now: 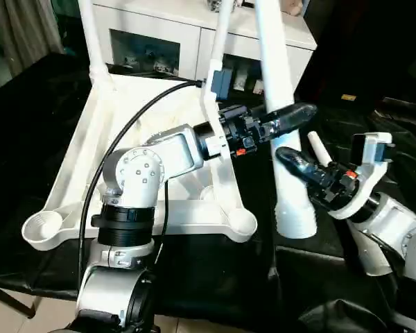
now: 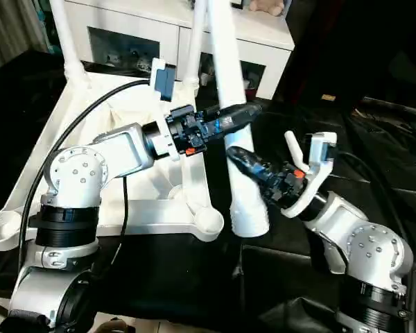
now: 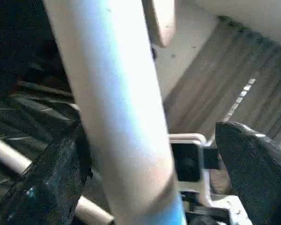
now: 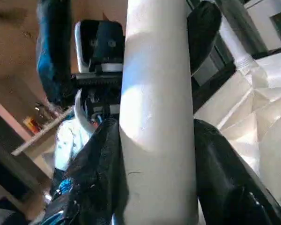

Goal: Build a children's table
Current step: Pick table leg

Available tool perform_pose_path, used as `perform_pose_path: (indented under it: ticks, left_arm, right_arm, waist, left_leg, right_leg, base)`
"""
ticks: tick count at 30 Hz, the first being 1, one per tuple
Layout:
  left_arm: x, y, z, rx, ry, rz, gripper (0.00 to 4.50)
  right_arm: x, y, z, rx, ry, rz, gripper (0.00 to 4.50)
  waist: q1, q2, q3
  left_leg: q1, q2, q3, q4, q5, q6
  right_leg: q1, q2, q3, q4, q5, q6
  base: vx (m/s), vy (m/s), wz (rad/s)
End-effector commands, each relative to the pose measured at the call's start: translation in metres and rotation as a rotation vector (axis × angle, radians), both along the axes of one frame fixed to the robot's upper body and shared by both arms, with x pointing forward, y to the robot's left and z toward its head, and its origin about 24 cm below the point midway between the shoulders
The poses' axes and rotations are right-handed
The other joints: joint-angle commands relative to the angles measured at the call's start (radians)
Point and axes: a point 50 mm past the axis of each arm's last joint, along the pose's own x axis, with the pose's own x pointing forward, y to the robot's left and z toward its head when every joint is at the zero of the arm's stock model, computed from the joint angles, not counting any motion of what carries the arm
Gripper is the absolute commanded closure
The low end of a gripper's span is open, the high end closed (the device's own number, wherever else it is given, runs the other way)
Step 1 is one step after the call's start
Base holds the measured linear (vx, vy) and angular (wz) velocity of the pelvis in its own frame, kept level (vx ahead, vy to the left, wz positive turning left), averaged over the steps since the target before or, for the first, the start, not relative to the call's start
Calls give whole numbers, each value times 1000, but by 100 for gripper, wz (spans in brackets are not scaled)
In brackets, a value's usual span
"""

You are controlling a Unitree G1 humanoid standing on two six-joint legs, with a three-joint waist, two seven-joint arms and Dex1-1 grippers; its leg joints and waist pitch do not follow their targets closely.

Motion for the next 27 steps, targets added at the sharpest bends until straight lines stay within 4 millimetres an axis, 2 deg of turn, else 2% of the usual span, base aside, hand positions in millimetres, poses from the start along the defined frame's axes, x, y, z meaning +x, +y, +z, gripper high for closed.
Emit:
perform_pose_path:
  ticks: [1,3,5,7,8,9,10,11,12,14,15,16,17,19,26,27]
  left_arm:
    - [7,-1,1,32,5,66,0]
    - [10,-1,0,32,25,108,0]
    - [14,-2,-2,40,56,161,29]
    - [16,-3,-5,63,70,198,37]
    - [16,-3,-5,63,70,198,42]
    - [18,-3,-8,79,81,234,56]
    - [18,-3,-8,81,83,239,72]
    - [20,-3,-11,92,97,282,72]
    - [23,-2,-12,86,116,326,77]
    - [26,0,-14,84,132,372,86]
    - [28,3,-15,92,145,420,100]
    - [28,3,-16,94,146,426,112]
    - [29,4,-16,98,148,439,117]
    - [32,9,-18,104,167,498,132]
    - [34,17,-18,129,138,574,190]
    - [34,18,-18,131,132,577,200]
  right_arm:
    - [1,3,2,-126,-49,-44,269]
    - [4,9,-2,-236,-67,-72,269]
    - [11,16,-7,-364,-88,-133,269]
    - [19,23,-11,-474,-128,-198,269]
    - [19,23,-11,-474,-128,-198,269]
    - [24,27,-13,-566,-163,-230,269]
    - [24,28,-14,-578,-168,-234,269]
    - [29,34,-15,-647,-199,-271,269]
    - [33,39,-14,-675,-217,-298,269]
    - [35,47,-14,-679,-225,-316,269]
    - [36,55,-14,-690,-237,-324,269]
    - [36,56,-14,-690,-238,-324,269]
    - [36,59,-14,-690,-240,-322,269]
    - [37,66,-15,-693,-258,-322,269]
    - [41,71,-18,-710,-279,-367,269]
    - [41,70,-18,-714,-277,-375,269]
  waist:
    - [0,2,-68]
    - [2,0,-67]
    - [-3,1,-67]
    - [-5,-1,-67]
    - [-5,0,-68]
    - [-6,0,-68]
    - [-9,0,-68]
    - [-6,0,-69]
    - [-9,-8,-68]
    - [-9,-3,-68]
    - [-11,-8,-68]
    - [-11,-7,-68]
    - [-11,-12,-68]
    - [-9,-9,-67]
    - [-9,-11,-67]
    - [-9,-8,-67]
  left_leg:
    - [18,45,-26,-68,-139,-45]
    - [17,45,-27,-67,-135,-54]
    - [18,45,-28,-68,-144,-61]
    - [18,45,-29,-68,-155,-60]
    - [18,46,-29,-68,-152,-60]
    - [18,45,-29,-68,-151,-58]
    - [18,45,-29,-68,-141,-57]
    - [18,46,-29,-66,-140,-56]
    - [18,46,-28,-66,-136,-51]
    - [18,45,-28,-66,-131,-47]
    - [18,45,-28,-66,-128,-43]
    - [19,46,-28,-66,-128,-41]
    - [20,46,-28,-66,-130,-40]
    - [20,46,-28,-67,-133,-40]
    - [20,45,-29,-67,-139,-45]
    - [20,45,-28,-67,-141,-46]
  right_leg:
    - [40,-77,47,-89,-183,-106]
    - [41,-77,48,-91,-182,-94]
    - [39,-78,48,-91,-186,-94]
    - [38,-78,48,-92,-203,-88]
    - [38,-79,49,-91,-198,-88]
    - [38,-77,48,-90,-192,-91]
    - [39,-75,49,-87,-165,-97]
    - [39,-77,49,-85,-154,-101]
    - [38,-75,49,-84,-144,-106]
    - [38,-76,50,-81,-125,-118]
    - [38,-74,49,-80,-112,-121]
    - [38,-74,49,-79,-108,-122]
    - [38,-73,49,-80,-108,-118]
    - [37,-73,50,-77,-94,-114]
    - [39,-73,50,-76,-68,-107]
    - [38,-73,50,-75,-66,-106]
  base:
    - [0,0,0]
    - [0,0,0]
    - [0,0,0]
    - [0,0,0]
    - [0,0,0]
    - [0,0,0]
    - [0,0,0]
    - [0,0,0]
    - [0,0,0]
    - [0,0,0]
    - [0,0,0]
    - [0,0,0]
    - [0,0,0]
    - [0,0,0]
    - [0,0,0]
    - [0,0,0]
